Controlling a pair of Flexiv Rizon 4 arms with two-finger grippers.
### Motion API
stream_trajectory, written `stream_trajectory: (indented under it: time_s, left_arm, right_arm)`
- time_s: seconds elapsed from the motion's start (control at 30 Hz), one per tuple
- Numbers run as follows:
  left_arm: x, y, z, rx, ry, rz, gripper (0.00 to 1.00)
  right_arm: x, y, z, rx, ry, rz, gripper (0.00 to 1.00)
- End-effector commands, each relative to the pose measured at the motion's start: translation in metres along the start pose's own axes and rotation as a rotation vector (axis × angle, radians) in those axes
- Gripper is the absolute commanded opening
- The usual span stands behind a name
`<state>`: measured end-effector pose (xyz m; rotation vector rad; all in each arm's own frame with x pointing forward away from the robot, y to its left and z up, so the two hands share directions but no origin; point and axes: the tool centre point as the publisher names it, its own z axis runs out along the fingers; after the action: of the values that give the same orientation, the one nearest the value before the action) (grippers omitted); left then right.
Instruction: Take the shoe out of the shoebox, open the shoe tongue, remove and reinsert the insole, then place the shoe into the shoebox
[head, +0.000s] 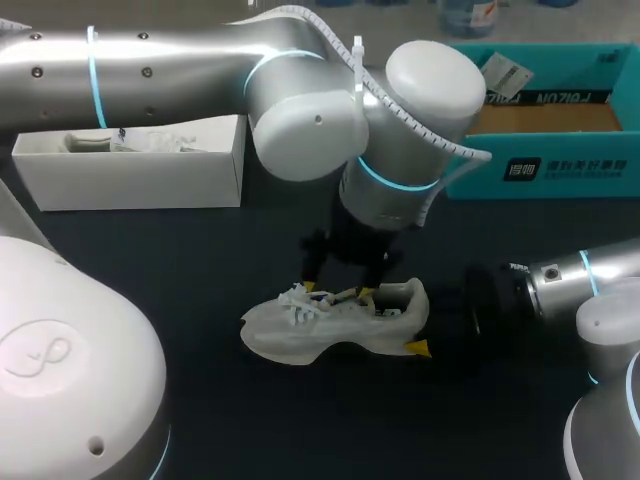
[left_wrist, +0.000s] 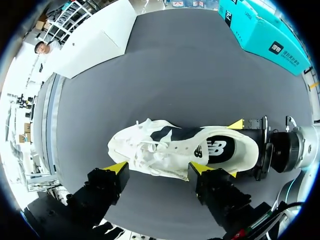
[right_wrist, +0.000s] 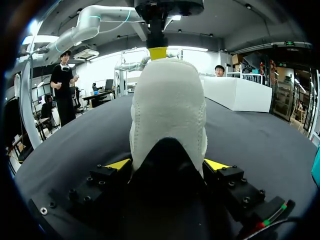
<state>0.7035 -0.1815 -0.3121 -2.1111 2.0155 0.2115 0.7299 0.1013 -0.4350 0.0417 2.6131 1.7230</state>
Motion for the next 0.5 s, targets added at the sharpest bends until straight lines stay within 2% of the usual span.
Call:
stream_trajectory:
  time_s: [0.03, 0.23, 0.5]
  left_arm:
    - [0.026, 0.005, 0.01, -0.005, -0.052, -0.024, 1.0]
    - [0.038, 0.007, 0.02, -0.012, -0.079, -0.017, 1.0]
    - [0.044, 0.005, 0.024, 0.0, -0.1, -0.019, 1.0]
  right_arm:
    - [0.0, -0.006, 0.005, 0.003, -0.002, 0.0, 0.0]
    - [0.0, -0.006, 0.005, 0.003, -0.002, 0.0, 0.0]
    - [0.0, -0.006, 0.005, 0.003, -0.002, 0.0, 0.0]
